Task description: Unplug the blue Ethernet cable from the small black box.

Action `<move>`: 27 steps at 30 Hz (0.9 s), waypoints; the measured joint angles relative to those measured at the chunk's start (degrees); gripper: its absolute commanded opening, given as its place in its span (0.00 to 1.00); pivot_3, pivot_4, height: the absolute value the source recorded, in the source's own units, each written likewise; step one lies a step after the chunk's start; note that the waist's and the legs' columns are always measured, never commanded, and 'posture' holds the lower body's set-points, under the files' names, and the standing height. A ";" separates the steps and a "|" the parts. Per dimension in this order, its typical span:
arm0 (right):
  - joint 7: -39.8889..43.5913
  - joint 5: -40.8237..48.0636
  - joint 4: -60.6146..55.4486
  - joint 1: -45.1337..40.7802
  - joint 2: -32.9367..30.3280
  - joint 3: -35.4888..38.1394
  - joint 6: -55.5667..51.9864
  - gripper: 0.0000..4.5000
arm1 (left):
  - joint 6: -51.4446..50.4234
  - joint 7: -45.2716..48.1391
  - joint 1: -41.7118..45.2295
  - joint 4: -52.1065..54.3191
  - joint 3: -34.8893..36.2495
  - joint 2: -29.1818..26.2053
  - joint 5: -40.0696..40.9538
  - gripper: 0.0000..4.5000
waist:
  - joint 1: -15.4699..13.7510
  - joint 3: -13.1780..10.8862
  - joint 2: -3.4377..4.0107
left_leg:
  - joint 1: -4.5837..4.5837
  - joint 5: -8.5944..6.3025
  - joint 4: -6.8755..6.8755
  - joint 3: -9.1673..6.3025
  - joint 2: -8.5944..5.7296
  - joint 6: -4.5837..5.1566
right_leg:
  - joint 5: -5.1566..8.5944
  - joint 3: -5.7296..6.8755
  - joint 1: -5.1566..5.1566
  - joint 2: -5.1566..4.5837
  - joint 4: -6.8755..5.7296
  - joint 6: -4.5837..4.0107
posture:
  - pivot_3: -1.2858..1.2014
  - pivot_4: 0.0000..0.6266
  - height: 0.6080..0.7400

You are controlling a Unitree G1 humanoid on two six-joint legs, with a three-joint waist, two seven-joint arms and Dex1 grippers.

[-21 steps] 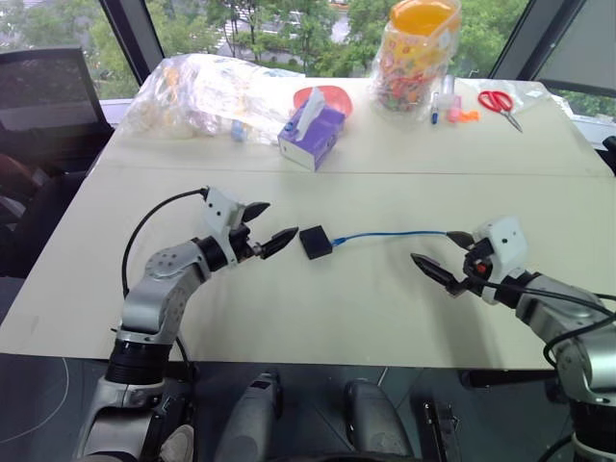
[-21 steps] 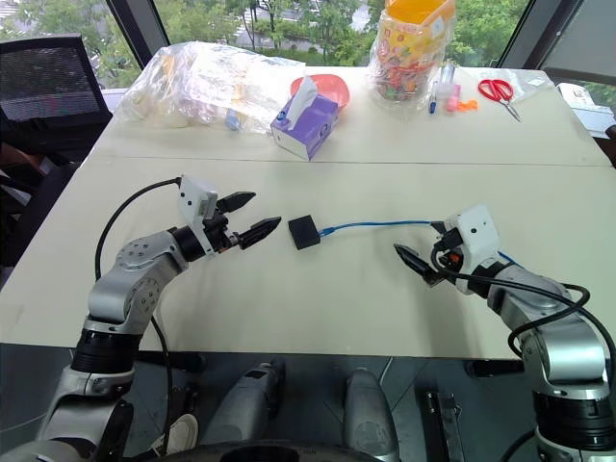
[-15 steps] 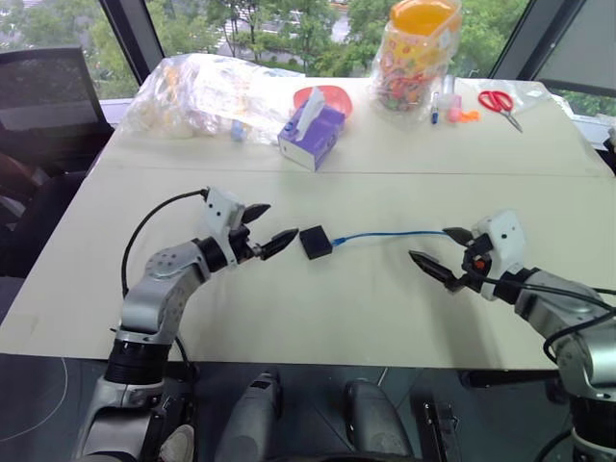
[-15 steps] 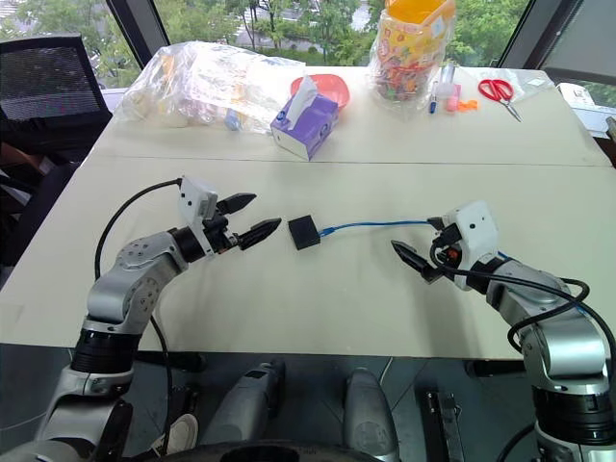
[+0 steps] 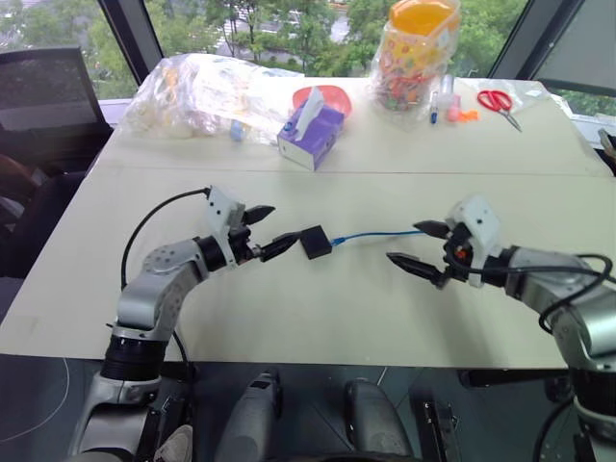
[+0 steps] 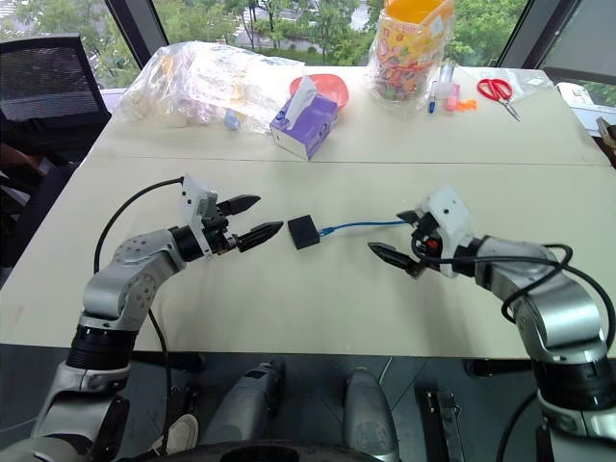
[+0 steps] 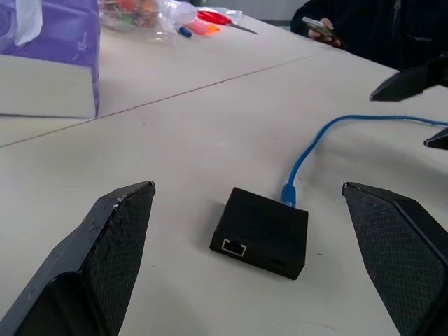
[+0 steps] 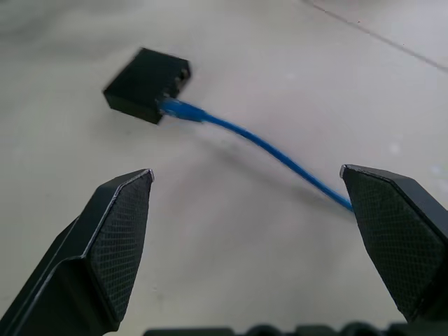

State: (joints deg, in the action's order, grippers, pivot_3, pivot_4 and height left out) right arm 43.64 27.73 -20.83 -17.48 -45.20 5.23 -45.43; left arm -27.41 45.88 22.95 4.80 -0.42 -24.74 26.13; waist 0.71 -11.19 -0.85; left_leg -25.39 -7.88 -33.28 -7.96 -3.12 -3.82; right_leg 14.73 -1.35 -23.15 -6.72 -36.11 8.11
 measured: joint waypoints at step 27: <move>36.19 -35.96 66.99 -52.27 16.34 -40.82 36.58 1.00 | -0.79 -1.52 -4.77 5.51 1.38 -1.58 0.68 0.99 | 0.64 -0.05 0.03 | 0.01 0.02 0.20 0.01 0.00 -0.03 | -0.13 -0.01 -0.20 0.09 -0.12 0.30 | 0.52 0.24 0.91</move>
State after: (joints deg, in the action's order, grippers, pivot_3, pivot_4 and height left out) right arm 79.83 -8.23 46.15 -69.75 -28.86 -35.59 -8.84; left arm -28.21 44.36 18.18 10.31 0.96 -26.32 26.81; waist 1.36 -11.23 -0.82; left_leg -25.38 -7.86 -33.08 -7.94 -3.12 -3.85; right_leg 14.60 -1.35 -23.36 -6.63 -36.23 8.41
